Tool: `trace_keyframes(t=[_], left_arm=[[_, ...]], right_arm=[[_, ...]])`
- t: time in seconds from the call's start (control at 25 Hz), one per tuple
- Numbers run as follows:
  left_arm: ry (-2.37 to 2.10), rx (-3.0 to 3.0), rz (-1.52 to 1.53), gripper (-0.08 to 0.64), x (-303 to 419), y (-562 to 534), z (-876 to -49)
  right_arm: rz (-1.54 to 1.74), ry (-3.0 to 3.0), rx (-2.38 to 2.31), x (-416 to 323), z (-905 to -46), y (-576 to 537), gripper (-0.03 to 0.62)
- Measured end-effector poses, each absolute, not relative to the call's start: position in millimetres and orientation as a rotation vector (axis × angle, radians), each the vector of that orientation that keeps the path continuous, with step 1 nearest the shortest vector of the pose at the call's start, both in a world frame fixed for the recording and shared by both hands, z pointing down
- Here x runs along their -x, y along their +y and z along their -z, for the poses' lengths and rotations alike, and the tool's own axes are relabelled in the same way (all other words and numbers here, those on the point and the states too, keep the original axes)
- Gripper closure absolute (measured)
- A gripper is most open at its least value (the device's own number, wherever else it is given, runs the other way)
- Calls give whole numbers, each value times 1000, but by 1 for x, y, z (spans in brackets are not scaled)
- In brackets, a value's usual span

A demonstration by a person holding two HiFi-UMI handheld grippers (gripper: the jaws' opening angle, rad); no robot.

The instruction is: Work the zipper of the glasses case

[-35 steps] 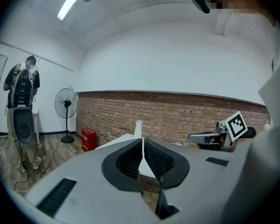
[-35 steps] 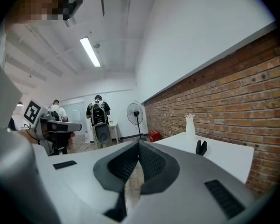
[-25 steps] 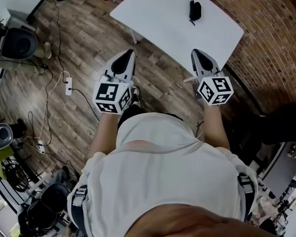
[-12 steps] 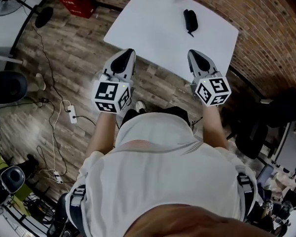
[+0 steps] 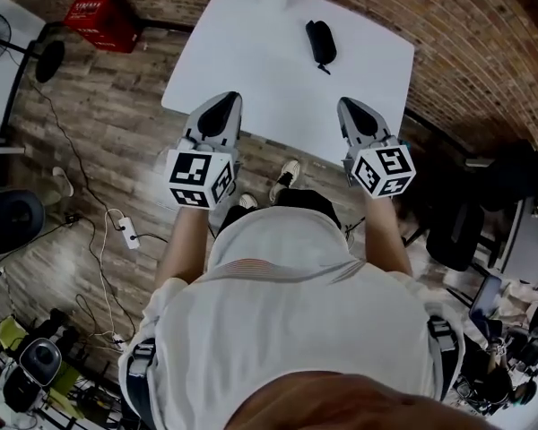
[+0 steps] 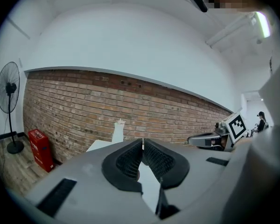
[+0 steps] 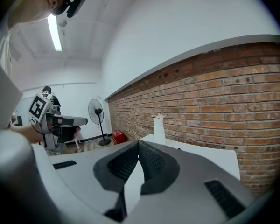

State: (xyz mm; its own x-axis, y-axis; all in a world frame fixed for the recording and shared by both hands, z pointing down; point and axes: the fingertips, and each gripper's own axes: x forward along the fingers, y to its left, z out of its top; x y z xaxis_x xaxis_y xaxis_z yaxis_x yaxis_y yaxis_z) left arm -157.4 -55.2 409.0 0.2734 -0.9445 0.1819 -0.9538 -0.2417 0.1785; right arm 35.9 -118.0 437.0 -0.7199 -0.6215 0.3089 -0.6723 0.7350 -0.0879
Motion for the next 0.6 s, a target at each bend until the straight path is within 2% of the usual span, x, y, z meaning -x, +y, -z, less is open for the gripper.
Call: trace_keyframes(t=[0.6], left_arm=[[-1677,-2406,-177,537,79,-196,-395]], right_arm=[[-403,-2690,-1252,-133,-443,-248,540]])
